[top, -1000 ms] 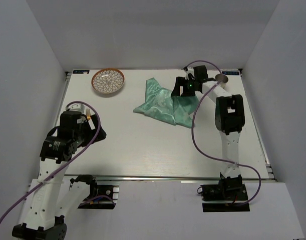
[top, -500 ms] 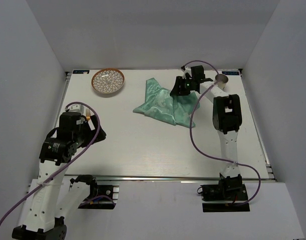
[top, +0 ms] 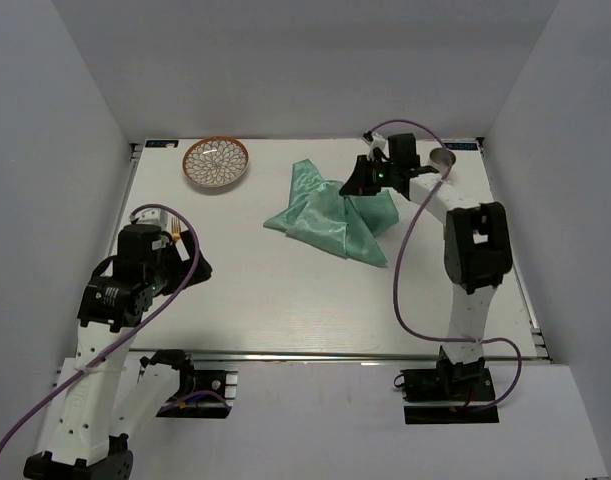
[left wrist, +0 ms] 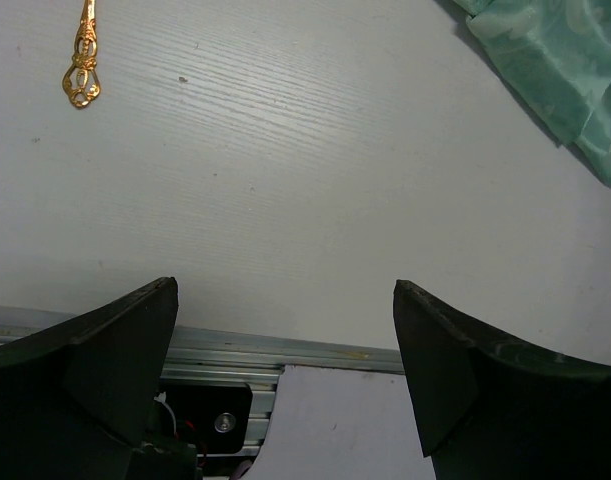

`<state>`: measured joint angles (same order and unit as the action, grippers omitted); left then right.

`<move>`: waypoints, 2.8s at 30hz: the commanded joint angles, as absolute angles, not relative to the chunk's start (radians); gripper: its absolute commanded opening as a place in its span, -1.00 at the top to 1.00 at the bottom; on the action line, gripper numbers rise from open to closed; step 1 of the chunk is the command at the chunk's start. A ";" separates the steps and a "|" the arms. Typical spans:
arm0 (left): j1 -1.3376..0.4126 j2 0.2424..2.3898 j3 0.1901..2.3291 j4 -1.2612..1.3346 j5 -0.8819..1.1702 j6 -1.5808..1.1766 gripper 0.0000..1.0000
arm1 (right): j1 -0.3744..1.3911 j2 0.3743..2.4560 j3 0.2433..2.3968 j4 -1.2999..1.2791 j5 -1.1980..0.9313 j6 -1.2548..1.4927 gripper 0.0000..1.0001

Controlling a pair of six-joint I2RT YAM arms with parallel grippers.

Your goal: Set the dinner table for one person

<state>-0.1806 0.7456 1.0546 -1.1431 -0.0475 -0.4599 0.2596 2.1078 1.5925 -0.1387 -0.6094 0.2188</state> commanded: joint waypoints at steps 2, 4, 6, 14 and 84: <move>-0.184 0.762 1.062 -1.121 -0.022 -0.454 -0.96 | 0.324 1.844 1.380 0.089 -0.721 0.253 1.00; -0.184 0.767 1.062 -1.111 -0.011 -0.457 -0.96 | 0.353 1.729 1.283 0.130 -0.739 0.274 1.00; -0.184 0.765 1.058 -1.095 -0.002 -0.460 -0.96 | 0.400 1.616 1.135 0.197 -0.747 0.294 1.00; -0.184 0.730 0.979 -1.006 0.120 -0.485 -0.96 | 0.566 1.167 0.557 0.433 -0.805 0.454 -0.12; -0.322 1.936 1.149 -0.318 0.176 -0.973 1.00 | 0.561 1.379 0.466 -0.056 0.307 1.262 -0.17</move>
